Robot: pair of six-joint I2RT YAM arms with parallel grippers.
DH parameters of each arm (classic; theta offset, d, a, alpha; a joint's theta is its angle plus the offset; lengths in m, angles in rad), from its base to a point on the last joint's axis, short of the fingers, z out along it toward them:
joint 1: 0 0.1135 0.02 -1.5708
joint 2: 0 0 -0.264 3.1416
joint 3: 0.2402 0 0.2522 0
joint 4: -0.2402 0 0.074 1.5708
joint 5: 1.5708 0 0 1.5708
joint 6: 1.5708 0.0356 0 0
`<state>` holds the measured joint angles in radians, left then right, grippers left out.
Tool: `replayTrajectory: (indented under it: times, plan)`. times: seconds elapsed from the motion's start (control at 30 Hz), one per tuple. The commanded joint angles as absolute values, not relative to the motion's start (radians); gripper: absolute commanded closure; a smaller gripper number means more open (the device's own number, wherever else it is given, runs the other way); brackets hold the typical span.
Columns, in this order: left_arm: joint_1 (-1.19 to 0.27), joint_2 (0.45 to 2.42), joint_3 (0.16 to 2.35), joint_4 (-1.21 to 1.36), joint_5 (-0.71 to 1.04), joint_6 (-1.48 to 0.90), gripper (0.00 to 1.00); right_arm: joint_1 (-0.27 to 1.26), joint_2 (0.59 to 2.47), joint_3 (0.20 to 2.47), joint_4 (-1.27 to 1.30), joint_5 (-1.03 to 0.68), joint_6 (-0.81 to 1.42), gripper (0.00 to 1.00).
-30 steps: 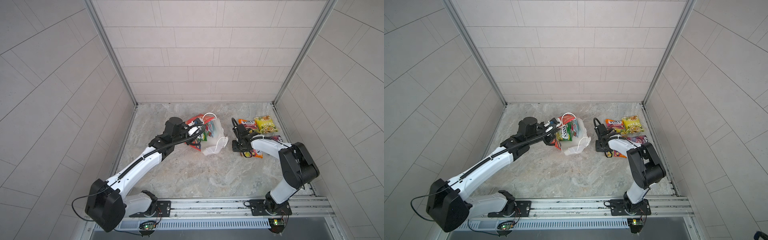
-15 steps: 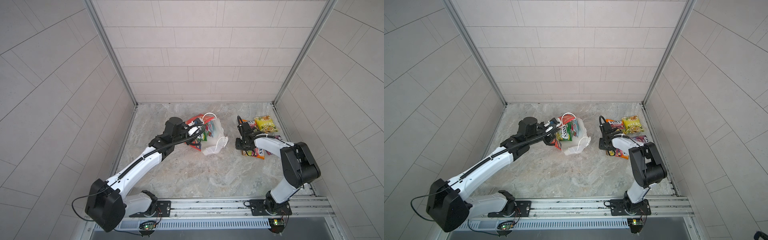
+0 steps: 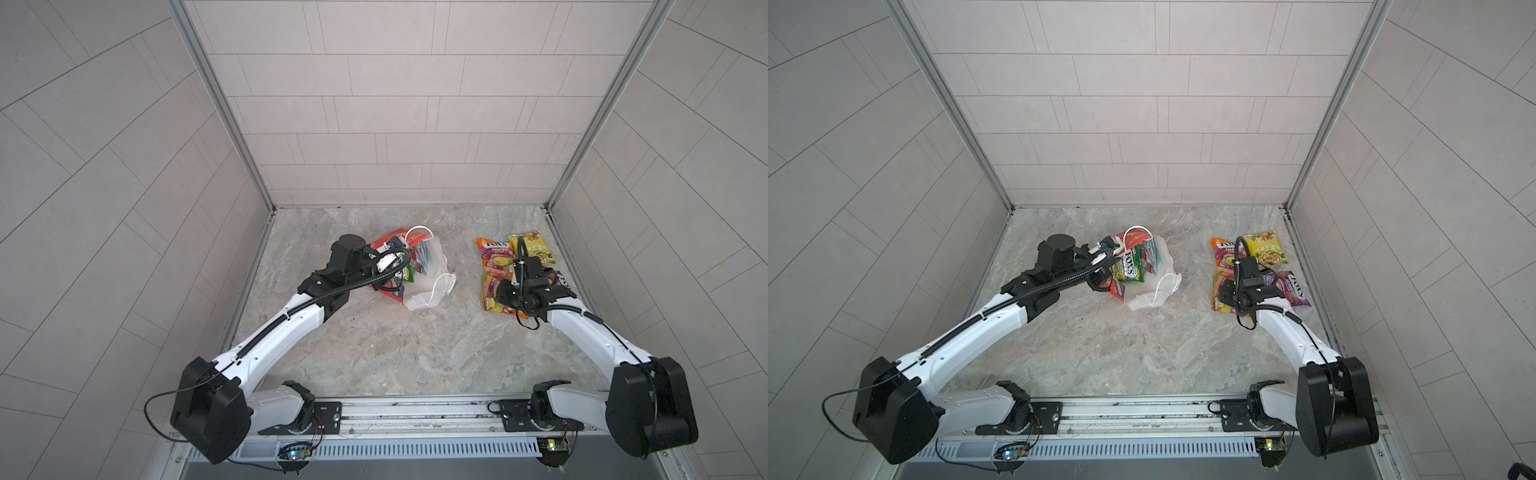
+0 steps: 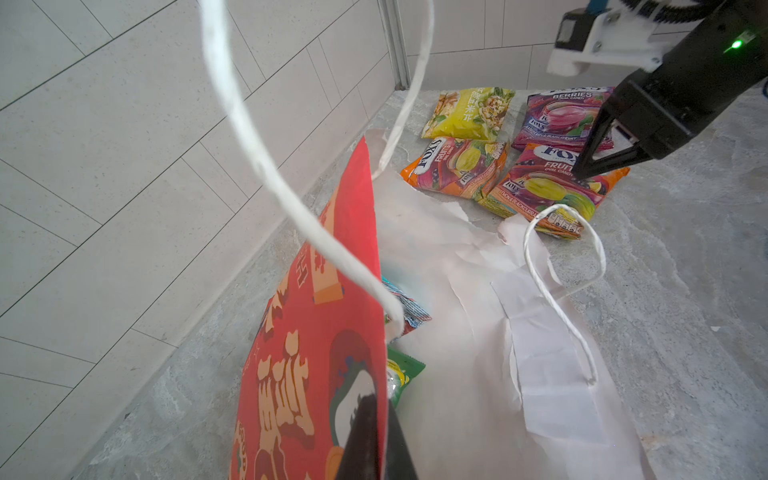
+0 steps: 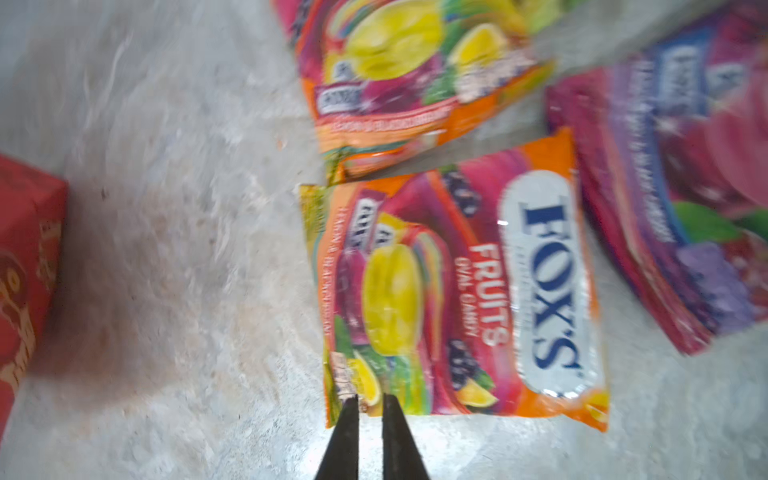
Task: Take the snacks out of the paper bag
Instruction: 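Raise the right gripper and draw it back from the placed packets, then move the right gripper over the bag opening held by the left gripper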
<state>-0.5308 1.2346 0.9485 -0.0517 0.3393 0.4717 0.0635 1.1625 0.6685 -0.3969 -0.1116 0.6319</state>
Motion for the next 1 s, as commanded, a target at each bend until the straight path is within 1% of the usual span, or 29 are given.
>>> replayTrajectory:
  times: [0.0, 0.17, 0.43, 0.53, 0.67, 0.87, 0.97]
  plan:
    - [-0.537, 1.244, 0.957, -0.038, 0.351, 0.477, 1.0, 0.018, 1.112, 0.574, -0.365, -0.142, 0.713, 0.92]
    - [-0.537, 1.241, 0.953, -0.034, 0.349, 0.479, 1.0, -0.037, 1.089, 0.508, -0.357, -0.14, 0.721, 0.92]
    - [-0.537, 1.235, 0.953, -0.035, 0.353, 0.481, 1.0, -0.089, 1.202, 0.523, -0.329, -0.161, 0.723, 0.9]
    - [-0.537, 1.235, 0.953, -0.036, 0.353, 0.481, 1.0, -0.099, 1.243, 0.531, -0.307, -0.137, 0.719, 0.87]
    - [-0.537, 1.233, 0.953, -0.039, 0.353, 0.481, 1.0, -0.146, 1.279, 0.531, -0.275, -0.162, 0.732, 0.87]
    - [-0.537, 1.228, 0.952, -0.038, 0.353, 0.479, 1.0, -0.183, 1.272, 0.53, -0.252, -0.178, 0.737, 0.84]
    - [-0.537, 1.228, 0.952, -0.037, 0.353, 0.479, 1.0, -0.183, 1.247, 0.551, -0.294, -0.221, 0.726, 0.82]
